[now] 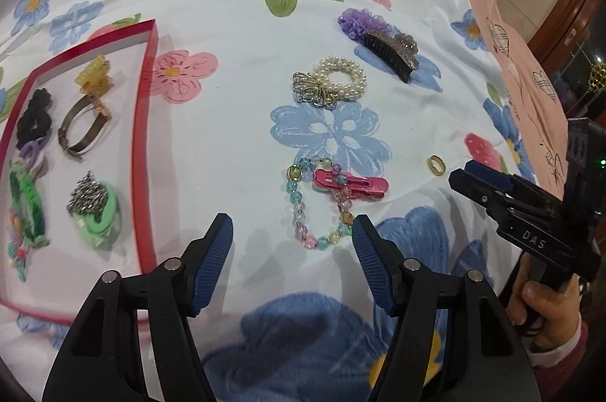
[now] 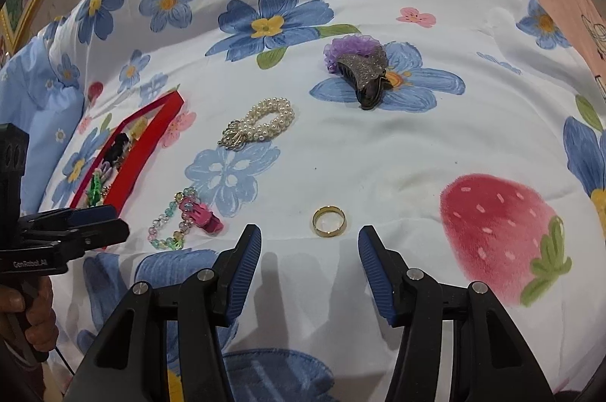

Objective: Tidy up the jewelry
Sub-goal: 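Grasp the second beaded bracelet with the left tool while the right tool grasps the gold ring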

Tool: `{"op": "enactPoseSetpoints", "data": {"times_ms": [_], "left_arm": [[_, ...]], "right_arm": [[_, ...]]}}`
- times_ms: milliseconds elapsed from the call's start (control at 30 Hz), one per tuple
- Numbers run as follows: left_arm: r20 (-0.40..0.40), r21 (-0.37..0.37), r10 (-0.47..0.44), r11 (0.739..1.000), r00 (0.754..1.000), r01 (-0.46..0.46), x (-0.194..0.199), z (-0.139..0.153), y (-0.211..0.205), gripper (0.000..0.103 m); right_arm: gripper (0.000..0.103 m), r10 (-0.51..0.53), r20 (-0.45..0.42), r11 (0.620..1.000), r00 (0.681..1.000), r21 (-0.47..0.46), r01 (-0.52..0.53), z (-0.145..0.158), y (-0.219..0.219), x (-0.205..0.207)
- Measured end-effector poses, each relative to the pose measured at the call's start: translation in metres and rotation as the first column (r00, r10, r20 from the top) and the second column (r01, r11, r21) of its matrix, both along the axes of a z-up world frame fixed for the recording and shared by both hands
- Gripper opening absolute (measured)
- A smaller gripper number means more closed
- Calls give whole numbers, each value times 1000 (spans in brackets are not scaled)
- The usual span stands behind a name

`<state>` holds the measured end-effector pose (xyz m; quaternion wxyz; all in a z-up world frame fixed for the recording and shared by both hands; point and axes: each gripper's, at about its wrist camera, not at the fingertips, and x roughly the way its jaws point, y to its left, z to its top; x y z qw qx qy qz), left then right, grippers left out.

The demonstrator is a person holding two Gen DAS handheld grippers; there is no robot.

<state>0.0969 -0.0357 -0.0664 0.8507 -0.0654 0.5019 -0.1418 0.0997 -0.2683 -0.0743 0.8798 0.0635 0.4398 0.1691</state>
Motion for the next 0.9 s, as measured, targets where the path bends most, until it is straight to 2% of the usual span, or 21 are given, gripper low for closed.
{"op": "enactPoseSetpoints", "data": {"times_ms": [233, 433, 500, 533, 567, 733, 900], "left_arm": [[-49, 18, -43, 999, 998, 44, 18, -22, -14, 42], [-34, 45, -72, 996, 997, 74, 19, -27, -22, 35], [-29, 40, -90, 995, 996, 91, 20, -27, -23, 24], [-30, 31, -99, 994, 995, 100, 20, -27, -23, 13], [-33, 18, -104, 994, 994, 105, 21, -27, -23, 8], [-26, -21, -97, 995, 995, 96, 19, -23, -18, 7], [22, -51, -80, 995, 997, 81, 7, -2, -9, 7]], "right_arm": [[55, 15, -19, 999, 1000, -39, -16, -11, 7, 14], [39, 2, -29, 997, 1000, -75, -4, -25, 9, 21], [30, -3, -22, 996, 1000, -91, 1, -27, 10, 22], [25, -5, -17, 995, 1000, -100, 3, -27, 11, 22], [24, -4, -15, 995, 1000, -104, 2, -27, 11, 21], [23, -1, -5, 996, 1000, -85, 0, -22, 11, 17], [23, 8, 13, 998, 1000, -55, -7, -9, 12, 13]]}}
